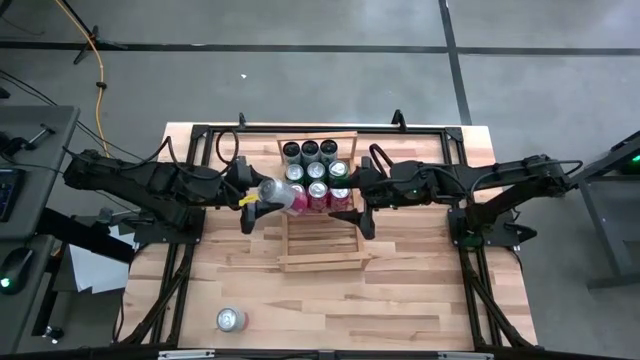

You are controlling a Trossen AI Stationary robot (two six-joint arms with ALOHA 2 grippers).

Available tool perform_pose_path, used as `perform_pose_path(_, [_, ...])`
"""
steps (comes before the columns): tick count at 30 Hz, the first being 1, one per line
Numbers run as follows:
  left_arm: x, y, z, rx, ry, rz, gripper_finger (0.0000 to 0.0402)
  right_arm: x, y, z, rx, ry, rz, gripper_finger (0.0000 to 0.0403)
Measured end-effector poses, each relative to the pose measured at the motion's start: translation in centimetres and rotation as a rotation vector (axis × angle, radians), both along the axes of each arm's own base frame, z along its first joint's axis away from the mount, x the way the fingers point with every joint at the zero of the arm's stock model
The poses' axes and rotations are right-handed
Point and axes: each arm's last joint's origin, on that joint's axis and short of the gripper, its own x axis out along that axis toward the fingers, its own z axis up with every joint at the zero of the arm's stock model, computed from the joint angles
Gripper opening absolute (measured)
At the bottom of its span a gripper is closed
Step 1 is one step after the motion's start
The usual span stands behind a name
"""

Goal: Place canned beverage on shelf
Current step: Put the top pink can on the shelf

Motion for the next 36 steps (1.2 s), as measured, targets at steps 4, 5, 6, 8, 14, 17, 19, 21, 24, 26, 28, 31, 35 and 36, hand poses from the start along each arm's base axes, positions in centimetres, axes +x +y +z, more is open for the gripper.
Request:
perform_pose_path(4, [-0.2,0.07,0.08,-0.011,-0.004,0.011,0.0276,-0.02,0.0,-0.07,-0.001,0.007,0.0,0.0319])
perform_pose_path(5, [-0.25,0.08,0.12,-0.01,-0.007,0.012,0.0276,-0.02,0.0,-0.07,-0.001,0.007,0.0,0.0319])
perform_pose_path(6, [-0.22,0.08,0.2,-0.01,-0.015,0.014,0.0276,-0.02,0.0,-0.07,-0.001,0.007,0.0,0.0319])
perform_pose_path(8, [-0.24,0.11,0.18,-0.004,-0.014,0.025,0.0276,-0.02,0.0,-0.08,-0.001,0.007,0.0,0.0319])
perform_pose_path(14, [-0.22,0.14,0.17,-0.004,-0.014,0.034,0.0276,-0.02,0.0,-0.08,-0.001,0.007,0.0,0.0319])
perform_pose_path(17, [-0.22,0.14,0.17,-0.005,-0.015,0.034,0.0276,-0.03,0.0,-0.1,-0.002,0.01,0.0,0.0319])
perform_pose_path(19, [-0.22,0.14,0.17,-0.005,-0.014,0.035,0.0276,-0.03,0.0,-0.09,-0.002,0.01,0.0,0.0319])
perform_pose_path(21, [-0.22,0.14,0.17,-0.005,-0.014,0.034,0.0276,-0.03,0.0,-0.09,-0.002,0.01,0.0,0.0319])
perform_pose_path(24, [-0.3,0.16,0.21,0.004,-0.014,0.031,0.0276,-0.03,0.0,-0.1,-0.002,0.01,0.0,0.0319])
perform_pose_path(26, [-0.36,0.17,0.28,0.008,-0.017,0.029,0.0276,-0.03,0.0,-0.1,-0.002,0.01,0.0,0.0319])
perform_pose_path(28, [-0.45,0.21,0.33,0.009,-0.019,0.034,0.0276,-0.03,0.0,-0.1,-0.002,0.01,0.0,0.0319])
perform_pose_path(31, [-0.54,0.26,0.42,0.012,-0.026,0.044,0.0276,-0.03,0.0,-0.11,-0.002,0.011,0.0,0.0319])
perform_pose_path(35, [-0.54,0.26,0.4,0.013,-0.024,0.044,0.0276,-0.03,0.0,-0.1,-0.002,0.011,0.0,0.0319])
perform_pose_path(36, [-0.54,0.26,0.42,0.014,-0.025,0.044,0.0276,-0.03,0.0,-0.1,-0.002,0.011,0.0,0.0319])
